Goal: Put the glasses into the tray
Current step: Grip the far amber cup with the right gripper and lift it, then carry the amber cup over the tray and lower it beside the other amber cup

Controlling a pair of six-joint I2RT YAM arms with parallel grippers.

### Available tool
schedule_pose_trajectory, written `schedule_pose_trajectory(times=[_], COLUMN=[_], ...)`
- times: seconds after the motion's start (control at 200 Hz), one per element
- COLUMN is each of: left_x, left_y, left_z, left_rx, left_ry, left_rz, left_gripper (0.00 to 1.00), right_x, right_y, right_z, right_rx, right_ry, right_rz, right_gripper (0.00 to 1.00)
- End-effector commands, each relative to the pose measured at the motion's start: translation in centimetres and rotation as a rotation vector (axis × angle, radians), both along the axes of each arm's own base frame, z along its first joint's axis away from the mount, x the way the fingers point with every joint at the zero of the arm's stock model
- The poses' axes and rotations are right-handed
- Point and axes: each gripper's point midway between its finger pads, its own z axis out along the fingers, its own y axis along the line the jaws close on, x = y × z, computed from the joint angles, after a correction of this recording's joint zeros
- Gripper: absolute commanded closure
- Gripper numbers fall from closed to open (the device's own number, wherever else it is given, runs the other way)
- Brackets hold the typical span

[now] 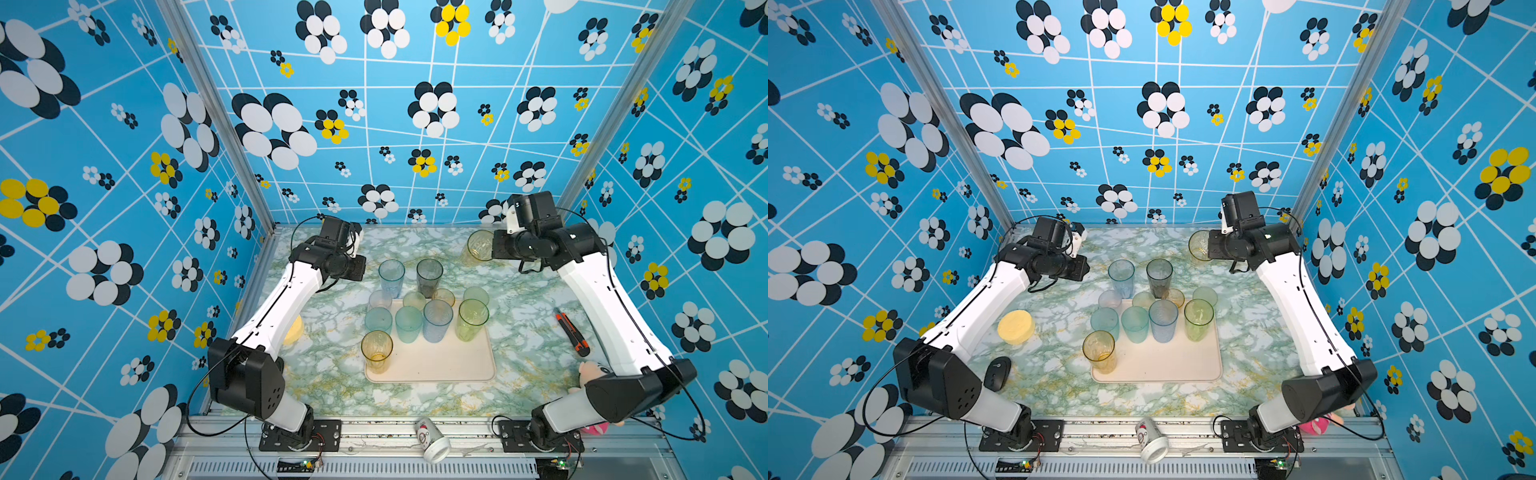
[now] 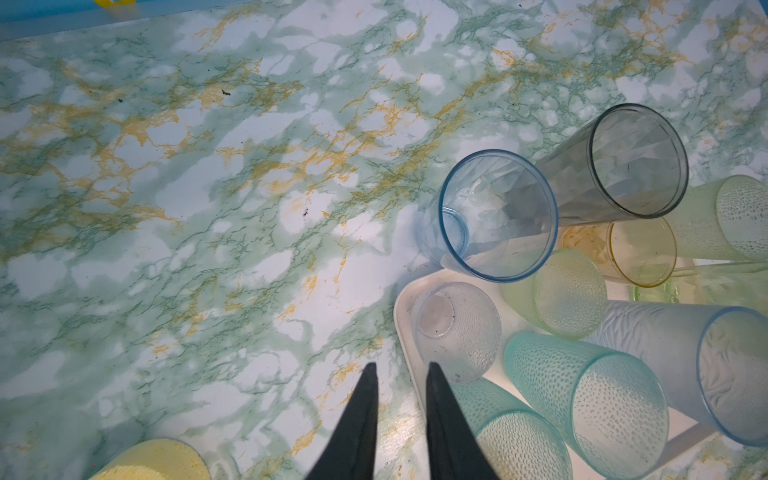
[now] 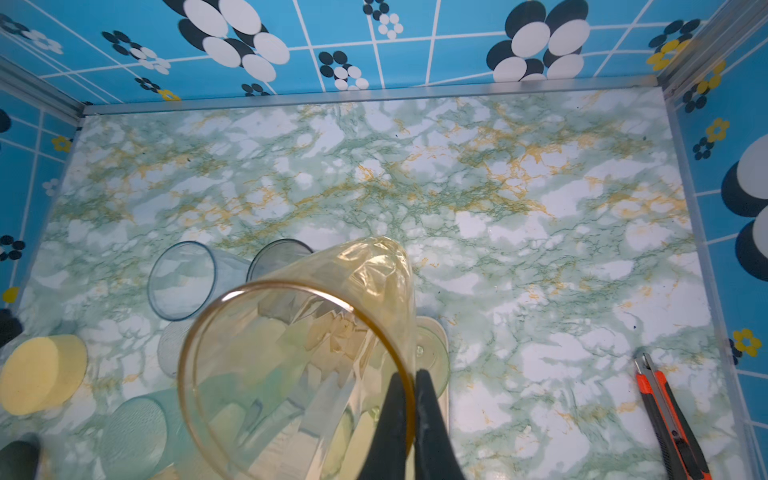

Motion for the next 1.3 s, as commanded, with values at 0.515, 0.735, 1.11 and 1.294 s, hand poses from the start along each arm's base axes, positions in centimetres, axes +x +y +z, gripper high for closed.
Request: schedule_pose_trajectory(times=[0.515,0.735,1.11,1.294], left_x=[-0.3,-0.2,0.1,0.3], left_y=[0.4,0.3,0.0,-0.1], left_z=[2.1,2.4,2.1,1.9], left_rx=[-0.042,-0.048,-0.047,-0.044], left_ry=[-0.036,-0.034,-0.015,-0.006], left_rz=[0.006,0.001,-0.012,-0.021], left_gripper=[0.76,0.76,0.76,0.75], right_x=[-16.8,-17.4,-17.0,-16.5], right_y=[13.2,15.8,18.8,19.1], right_z=[-3.4,-9.4,-15.0,-16.5], right_rx=[-0.064,-0.122,-0.121,-0.160], right_ry=[0.147,0.245,0.342,0.370], right_rz=[0.521,0.528,0.533,0.523], right_gripper=[0.98,0.98,0.98,0.98])
